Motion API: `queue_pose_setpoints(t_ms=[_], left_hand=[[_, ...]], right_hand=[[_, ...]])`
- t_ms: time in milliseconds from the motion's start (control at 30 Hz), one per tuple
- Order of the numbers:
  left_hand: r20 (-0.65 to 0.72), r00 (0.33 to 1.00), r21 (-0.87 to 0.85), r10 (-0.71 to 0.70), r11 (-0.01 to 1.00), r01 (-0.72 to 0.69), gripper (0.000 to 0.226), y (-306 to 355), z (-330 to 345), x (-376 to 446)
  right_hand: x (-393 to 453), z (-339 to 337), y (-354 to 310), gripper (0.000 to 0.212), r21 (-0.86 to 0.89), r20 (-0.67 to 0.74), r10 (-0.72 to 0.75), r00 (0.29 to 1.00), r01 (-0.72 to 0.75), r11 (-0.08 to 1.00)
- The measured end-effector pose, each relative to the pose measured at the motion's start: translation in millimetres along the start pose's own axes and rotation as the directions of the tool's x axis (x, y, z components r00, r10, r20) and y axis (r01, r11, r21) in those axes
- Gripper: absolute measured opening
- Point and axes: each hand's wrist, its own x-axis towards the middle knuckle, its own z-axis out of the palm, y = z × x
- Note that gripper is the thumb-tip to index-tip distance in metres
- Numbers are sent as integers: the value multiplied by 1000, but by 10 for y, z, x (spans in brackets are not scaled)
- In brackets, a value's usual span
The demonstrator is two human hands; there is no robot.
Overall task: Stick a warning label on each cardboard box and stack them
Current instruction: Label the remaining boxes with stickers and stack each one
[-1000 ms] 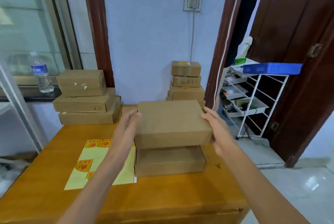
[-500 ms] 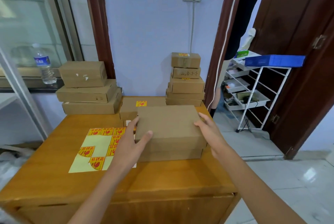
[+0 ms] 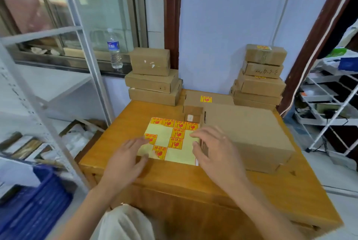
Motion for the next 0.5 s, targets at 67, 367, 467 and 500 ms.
queue_pose_setpoints(t_ms=[67, 367, 467, 500], left_hand=[[25, 1000, 33, 9, 999, -10, 44, -156, 50, -67], [-121, 991, 89, 57, 995, -46, 30, -257, 187, -266], [-153, 987, 111, 51, 993, -34, 30, -241, 209, -295], [-161, 986, 117, 46, 993, -27, 30, -237, 223, -301]], right_hand=[[62, 264, -189, 25, -98, -12, -82, 997, 80, 992], [695, 1138, -466, 41, -175, 255, -26, 967, 73, 982], [795, 1254, -445, 50, -273, 354, 20, 935, 83, 958], [797, 1278, -437, 49, -283, 356, 19, 934, 88, 955]])
